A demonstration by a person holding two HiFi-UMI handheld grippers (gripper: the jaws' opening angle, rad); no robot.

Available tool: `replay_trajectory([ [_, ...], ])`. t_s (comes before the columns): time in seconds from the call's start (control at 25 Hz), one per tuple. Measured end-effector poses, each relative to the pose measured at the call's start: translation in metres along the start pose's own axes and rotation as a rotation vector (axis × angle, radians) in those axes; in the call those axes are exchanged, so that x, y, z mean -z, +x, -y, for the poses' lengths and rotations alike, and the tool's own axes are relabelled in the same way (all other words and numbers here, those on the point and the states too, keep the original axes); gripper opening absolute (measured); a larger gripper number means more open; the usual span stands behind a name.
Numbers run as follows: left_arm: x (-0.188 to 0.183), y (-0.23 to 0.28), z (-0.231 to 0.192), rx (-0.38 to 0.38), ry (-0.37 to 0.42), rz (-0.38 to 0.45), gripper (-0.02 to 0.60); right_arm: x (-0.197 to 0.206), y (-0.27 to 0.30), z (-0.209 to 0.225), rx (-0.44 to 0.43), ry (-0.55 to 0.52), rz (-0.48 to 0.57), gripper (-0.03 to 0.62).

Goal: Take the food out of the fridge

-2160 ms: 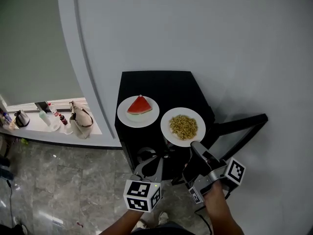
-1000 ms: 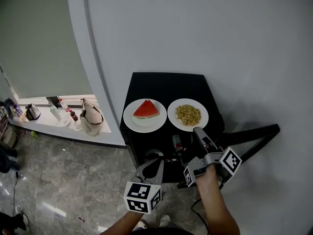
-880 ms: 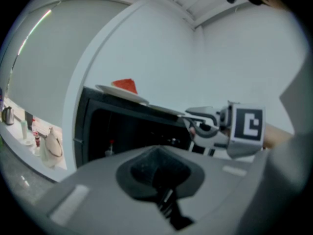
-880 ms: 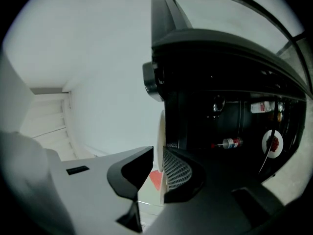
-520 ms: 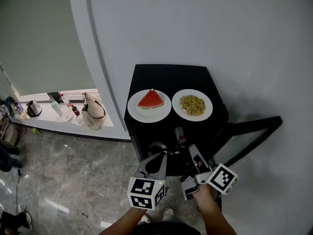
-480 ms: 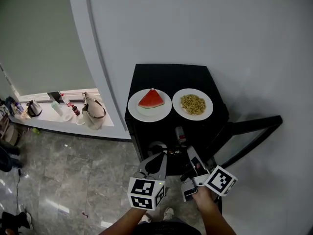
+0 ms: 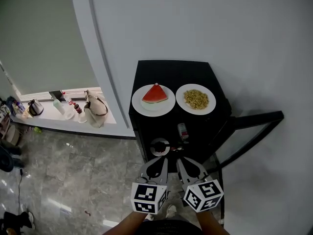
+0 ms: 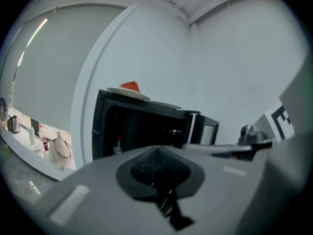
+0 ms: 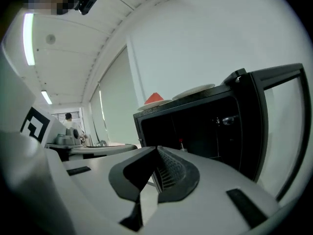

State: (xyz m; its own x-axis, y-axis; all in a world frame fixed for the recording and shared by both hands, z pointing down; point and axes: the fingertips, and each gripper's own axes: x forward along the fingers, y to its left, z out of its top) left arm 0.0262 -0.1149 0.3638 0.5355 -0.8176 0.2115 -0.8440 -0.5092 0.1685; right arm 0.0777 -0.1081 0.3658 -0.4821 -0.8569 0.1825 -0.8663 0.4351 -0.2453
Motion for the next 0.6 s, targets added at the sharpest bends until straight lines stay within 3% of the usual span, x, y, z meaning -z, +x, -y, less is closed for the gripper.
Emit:
replay_trajectory([
  [0.36,0.004,-0.001,0.002,0.011,-0.027,0.017,-0.015,0.005,0.000,0.001,-0.010,0.013,-0.005,0.006],
  [0.6,0.020,0.003,-0.005,0.009,-0.062,0.011,-0.015,0.044,0.015,0.009,-0.119,0.236,-0.046,0.008],
])
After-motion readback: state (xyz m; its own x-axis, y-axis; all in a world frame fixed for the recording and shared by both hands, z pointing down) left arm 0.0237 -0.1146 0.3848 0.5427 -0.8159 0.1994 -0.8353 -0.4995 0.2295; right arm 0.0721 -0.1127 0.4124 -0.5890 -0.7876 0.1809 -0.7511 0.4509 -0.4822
